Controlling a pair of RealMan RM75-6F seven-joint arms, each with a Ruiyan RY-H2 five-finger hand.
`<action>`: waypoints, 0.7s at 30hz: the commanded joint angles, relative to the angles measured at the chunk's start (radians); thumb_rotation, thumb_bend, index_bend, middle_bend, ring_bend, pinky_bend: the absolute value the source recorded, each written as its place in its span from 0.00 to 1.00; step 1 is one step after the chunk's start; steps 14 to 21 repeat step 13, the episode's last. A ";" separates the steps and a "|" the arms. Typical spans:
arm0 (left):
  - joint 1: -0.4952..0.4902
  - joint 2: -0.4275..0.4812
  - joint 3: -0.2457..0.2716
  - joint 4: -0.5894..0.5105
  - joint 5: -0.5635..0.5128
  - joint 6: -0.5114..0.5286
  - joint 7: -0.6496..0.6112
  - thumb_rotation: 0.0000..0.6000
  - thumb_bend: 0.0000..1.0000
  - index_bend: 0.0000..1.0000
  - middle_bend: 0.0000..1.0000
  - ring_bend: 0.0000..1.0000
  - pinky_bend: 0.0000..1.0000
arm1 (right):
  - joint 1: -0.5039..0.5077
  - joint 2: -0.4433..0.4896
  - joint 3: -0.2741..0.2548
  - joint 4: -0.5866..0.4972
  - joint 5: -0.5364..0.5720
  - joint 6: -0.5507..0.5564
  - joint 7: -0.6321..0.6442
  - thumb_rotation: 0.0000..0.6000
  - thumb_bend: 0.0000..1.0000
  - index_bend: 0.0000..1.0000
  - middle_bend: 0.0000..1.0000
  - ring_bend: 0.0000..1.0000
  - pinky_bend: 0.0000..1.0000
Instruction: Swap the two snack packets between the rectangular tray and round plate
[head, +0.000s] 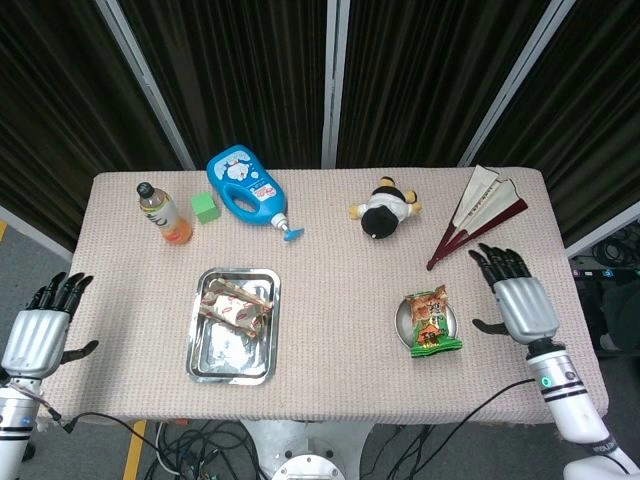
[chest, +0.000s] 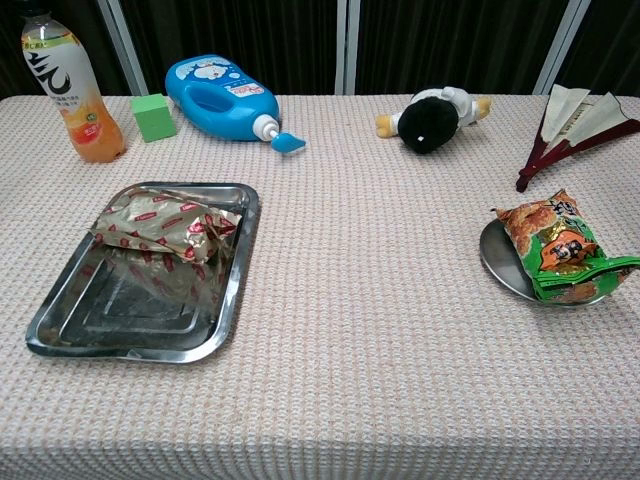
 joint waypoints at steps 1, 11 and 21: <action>0.006 0.003 -0.012 -0.009 -0.025 0.003 0.026 1.00 0.01 0.10 0.08 0.03 0.19 | -0.203 -0.007 -0.021 0.131 -0.095 0.252 0.058 1.00 0.00 0.00 0.00 0.00 0.00; 0.016 0.003 -0.022 -0.022 -0.043 0.008 0.014 1.00 0.01 0.10 0.08 0.03 0.19 | -0.297 -0.089 -0.012 0.280 -0.099 0.244 0.165 1.00 0.00 0.00 0.00 0.00 0.00; 0.017 0.001 -0.021 -0.024 -0.043 0.007 0.015 1.00 0.01 0.10 0.08 0.03 0.19 | -0.296 -0.094 -0.006 0.286 -0.107 0.234 0.164 1.00 0.00 0.00 0.00 0.00 0.00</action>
